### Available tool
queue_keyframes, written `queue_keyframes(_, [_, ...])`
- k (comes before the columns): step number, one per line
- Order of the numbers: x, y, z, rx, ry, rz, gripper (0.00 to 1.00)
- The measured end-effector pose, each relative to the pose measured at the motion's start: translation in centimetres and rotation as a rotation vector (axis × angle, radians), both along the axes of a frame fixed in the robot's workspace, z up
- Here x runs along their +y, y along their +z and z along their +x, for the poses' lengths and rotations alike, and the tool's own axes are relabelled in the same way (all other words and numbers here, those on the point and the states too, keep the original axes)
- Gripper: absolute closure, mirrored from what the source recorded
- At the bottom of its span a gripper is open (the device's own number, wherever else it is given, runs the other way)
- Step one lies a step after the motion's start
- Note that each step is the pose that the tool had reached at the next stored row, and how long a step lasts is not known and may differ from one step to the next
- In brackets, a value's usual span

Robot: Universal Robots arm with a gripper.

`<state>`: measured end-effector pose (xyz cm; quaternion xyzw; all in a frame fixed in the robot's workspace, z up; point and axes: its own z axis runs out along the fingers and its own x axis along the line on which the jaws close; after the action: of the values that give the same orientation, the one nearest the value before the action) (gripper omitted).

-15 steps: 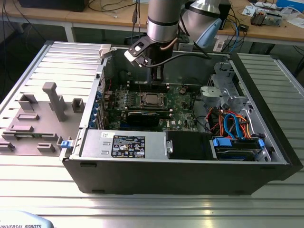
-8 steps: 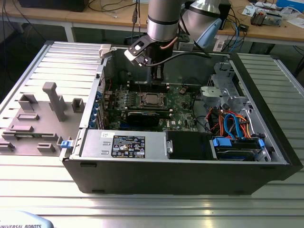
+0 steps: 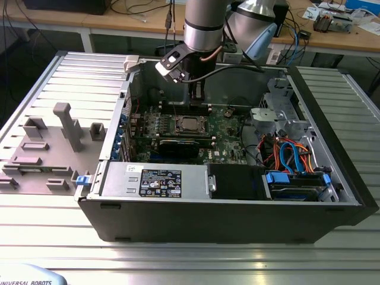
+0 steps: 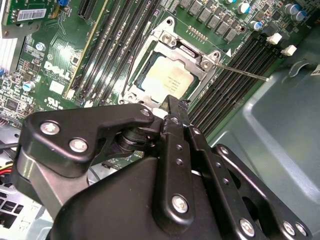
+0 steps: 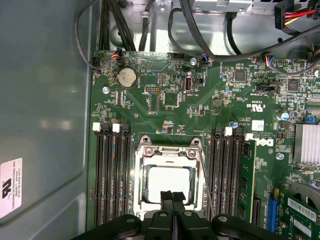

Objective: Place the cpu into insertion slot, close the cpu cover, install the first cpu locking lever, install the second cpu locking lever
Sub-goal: 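Install the first cpu locking lever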

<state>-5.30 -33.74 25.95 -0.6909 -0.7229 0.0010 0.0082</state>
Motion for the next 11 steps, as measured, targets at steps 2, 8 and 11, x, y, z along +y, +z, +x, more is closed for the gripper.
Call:
queue_keyframes(2, [0.0,0.19,0.0,-0.0002,0.0,0.0003,0.89])
queue_keyframes(8, [0.01,0.66,0.0,-0.0004,0.0,0.0006,0.89])
queue_keyframes(11, [0.0,0.69,0.0,-0.0003,0.0,0.0004,0.89])
